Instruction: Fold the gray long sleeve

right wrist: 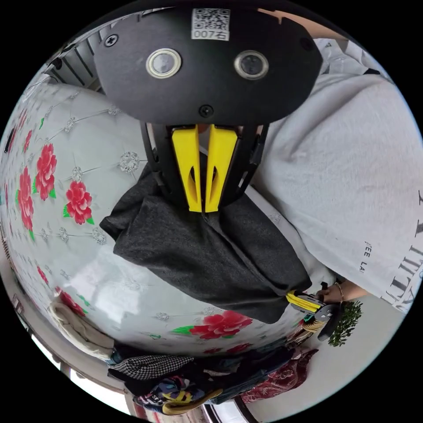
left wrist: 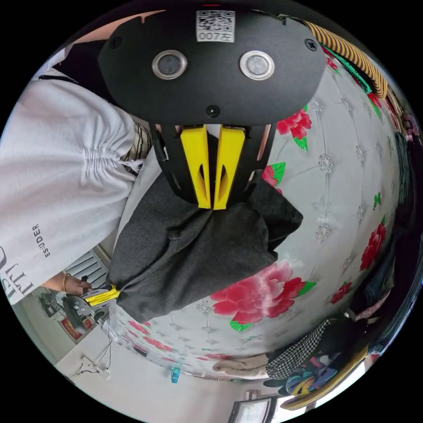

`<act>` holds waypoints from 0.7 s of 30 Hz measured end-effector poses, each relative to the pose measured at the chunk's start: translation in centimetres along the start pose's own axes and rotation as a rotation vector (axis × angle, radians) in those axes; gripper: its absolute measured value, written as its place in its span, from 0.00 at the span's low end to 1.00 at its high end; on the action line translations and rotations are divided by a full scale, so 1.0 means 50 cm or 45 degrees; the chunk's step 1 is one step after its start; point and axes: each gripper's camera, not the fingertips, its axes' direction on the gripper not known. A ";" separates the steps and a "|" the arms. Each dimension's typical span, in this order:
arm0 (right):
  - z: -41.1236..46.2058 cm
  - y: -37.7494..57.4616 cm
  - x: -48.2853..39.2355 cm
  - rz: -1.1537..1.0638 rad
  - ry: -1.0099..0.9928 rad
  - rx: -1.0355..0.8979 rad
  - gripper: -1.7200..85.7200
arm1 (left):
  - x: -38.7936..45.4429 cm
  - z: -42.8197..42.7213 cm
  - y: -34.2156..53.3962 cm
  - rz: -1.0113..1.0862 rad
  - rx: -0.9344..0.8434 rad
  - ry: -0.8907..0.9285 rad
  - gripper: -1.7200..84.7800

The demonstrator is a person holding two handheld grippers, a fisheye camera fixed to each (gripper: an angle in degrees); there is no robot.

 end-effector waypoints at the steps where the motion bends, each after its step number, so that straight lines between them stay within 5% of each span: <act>1: -0.015 0.006 0.011 0.026 -0.011 0.019 0.02 | 0.002 -0.018 0.002 0.000 0.008 -0.014 0.03; 9: -0.108 0.215 0.110 0.691 -0.220 0.475 0.10 | 0.084 -0.176 0.025 -0.083 0.276 -0.090 0.07; 15: -0.023 0.383 0.157 1.352 -0.439 0.649 0.15 | 0.142 -0.104 -0.104 -0.157 0.341 0.011 0.08; 21: 0.047 0.371 0.169 1.544 -0.726 0.780 0.16 | 0.217 0.064 -0.229 -0.122 0.011 -0.023 0.07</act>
